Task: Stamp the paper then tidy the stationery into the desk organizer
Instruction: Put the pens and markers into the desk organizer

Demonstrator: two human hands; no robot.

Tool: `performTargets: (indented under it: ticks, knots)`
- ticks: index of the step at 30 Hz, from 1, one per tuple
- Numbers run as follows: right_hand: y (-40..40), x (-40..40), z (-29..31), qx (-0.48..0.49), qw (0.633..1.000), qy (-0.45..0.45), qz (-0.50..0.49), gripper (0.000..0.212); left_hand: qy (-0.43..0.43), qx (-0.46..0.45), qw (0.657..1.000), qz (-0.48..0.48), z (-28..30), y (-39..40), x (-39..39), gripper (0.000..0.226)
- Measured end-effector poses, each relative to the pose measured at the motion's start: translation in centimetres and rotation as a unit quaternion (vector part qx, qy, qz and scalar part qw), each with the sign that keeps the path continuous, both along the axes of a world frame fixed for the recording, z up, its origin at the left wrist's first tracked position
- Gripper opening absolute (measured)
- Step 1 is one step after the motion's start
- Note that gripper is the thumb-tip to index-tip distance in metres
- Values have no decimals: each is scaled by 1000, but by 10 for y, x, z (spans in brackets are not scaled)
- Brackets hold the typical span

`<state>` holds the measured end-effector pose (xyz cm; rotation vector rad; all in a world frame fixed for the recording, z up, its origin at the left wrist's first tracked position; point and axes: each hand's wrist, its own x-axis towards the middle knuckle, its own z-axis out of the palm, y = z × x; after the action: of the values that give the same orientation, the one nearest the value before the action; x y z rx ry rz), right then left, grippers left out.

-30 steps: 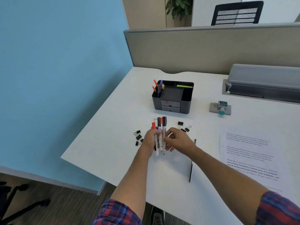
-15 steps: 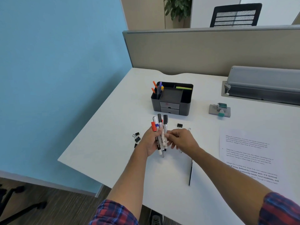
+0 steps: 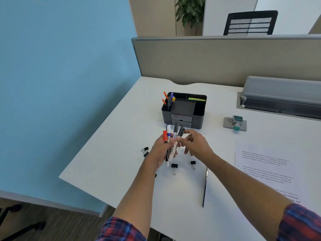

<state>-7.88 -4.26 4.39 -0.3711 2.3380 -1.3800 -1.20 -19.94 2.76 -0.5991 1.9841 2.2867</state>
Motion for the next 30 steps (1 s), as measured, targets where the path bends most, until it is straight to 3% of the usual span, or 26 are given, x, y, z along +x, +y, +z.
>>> performTargets:
  ticks: [7,13,18,21,25,30]
  knots:
    - [-5,-24,16,-32,999,12,1,32,-1,-84,994,-68,6,-5,-8,25]
    - [-16,-41,42,-104,993,50,-9,15,21,-59,998,-3,11,-9,-20,26]
    - [-19,-64,64,-208,972,72,-83,14,-9,56,988,142,12,-19,-31,12]
    - [-20,-77,73,-225,964,94,-110,12,-20,146,963,224,14,-28,-30,17]
    - [-24,-86,76,-211,964,123,-106,10,-47,110,959,259,18,-39,-34,29]
    - [-35,-90,80,-174,968,156,-95,16,-47,-9,974,222,26,-53,-43,33]
